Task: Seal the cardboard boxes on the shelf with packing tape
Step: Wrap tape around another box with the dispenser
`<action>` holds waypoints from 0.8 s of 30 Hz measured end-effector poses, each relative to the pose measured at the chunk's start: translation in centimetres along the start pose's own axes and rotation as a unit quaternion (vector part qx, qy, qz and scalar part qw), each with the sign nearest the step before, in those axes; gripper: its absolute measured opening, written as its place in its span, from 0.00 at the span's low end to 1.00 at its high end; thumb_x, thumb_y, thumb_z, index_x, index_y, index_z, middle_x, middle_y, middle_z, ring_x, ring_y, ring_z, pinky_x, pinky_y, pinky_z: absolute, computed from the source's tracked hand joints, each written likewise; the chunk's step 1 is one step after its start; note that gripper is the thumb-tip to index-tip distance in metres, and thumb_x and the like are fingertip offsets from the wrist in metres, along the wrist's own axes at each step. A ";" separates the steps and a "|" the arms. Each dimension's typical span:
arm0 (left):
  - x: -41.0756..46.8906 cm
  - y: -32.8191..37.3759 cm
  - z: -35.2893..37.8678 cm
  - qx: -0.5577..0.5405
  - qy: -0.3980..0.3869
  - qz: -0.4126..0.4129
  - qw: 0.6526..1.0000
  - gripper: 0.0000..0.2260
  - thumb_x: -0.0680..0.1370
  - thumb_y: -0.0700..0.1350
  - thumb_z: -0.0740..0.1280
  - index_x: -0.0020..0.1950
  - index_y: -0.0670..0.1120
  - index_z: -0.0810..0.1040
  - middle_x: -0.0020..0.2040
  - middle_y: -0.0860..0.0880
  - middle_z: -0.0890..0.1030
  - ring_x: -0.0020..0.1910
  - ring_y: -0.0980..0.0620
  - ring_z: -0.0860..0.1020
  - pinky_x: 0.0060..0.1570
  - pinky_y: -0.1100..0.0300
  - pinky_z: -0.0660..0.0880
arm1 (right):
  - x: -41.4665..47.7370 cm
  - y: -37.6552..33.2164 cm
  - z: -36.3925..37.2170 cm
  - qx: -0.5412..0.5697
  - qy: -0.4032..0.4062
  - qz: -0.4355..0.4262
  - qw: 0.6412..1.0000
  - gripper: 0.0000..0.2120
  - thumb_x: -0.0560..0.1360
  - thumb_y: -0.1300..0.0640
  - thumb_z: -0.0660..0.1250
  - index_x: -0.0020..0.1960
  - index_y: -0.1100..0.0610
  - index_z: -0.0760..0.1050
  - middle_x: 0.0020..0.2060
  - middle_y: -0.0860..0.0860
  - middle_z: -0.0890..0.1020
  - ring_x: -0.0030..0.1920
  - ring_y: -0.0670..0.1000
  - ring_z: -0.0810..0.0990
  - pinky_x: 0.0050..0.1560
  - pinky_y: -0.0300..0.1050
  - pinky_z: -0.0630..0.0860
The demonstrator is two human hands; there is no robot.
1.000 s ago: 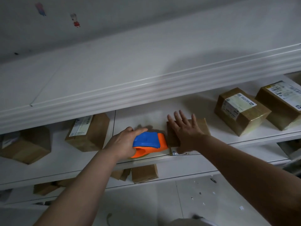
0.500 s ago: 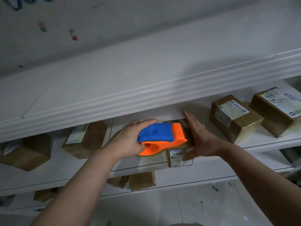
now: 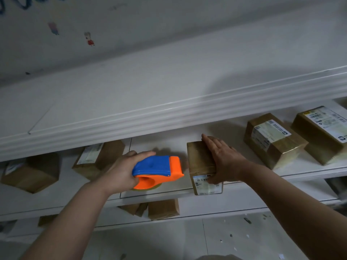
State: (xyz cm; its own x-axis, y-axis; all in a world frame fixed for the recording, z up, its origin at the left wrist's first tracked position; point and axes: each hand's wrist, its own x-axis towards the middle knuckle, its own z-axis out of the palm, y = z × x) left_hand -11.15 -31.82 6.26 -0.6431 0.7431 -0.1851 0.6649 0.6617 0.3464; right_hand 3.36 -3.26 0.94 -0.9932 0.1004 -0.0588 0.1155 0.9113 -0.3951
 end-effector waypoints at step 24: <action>0.8 1.7 2.1 0.034 0.013 -0.013 0.999 0.39 0.70 0.38 0.66 0.72 0.69 0.59 0.50 0.54 0.68 0.48 0.51 0.74 0.43 0.58 0.74 | -0.5 -5.2 2.1 -0.188 -0.019 -0.099 0.977 0.54 0.70 0.34 0.66 0.78 0.57 0.36 0.76 0.56 0.35 0.74 0.53 0.30 0.73 0.57 0.31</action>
State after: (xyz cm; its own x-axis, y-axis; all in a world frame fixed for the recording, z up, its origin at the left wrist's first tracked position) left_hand -9.72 -29.86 4.80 -0.6689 0.7239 -0.1688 0.6721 0.6860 0.2787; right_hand 3.28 -8.82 1.12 -0.9936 -0.1001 -0.0519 -0.0983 0.9945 -0.0373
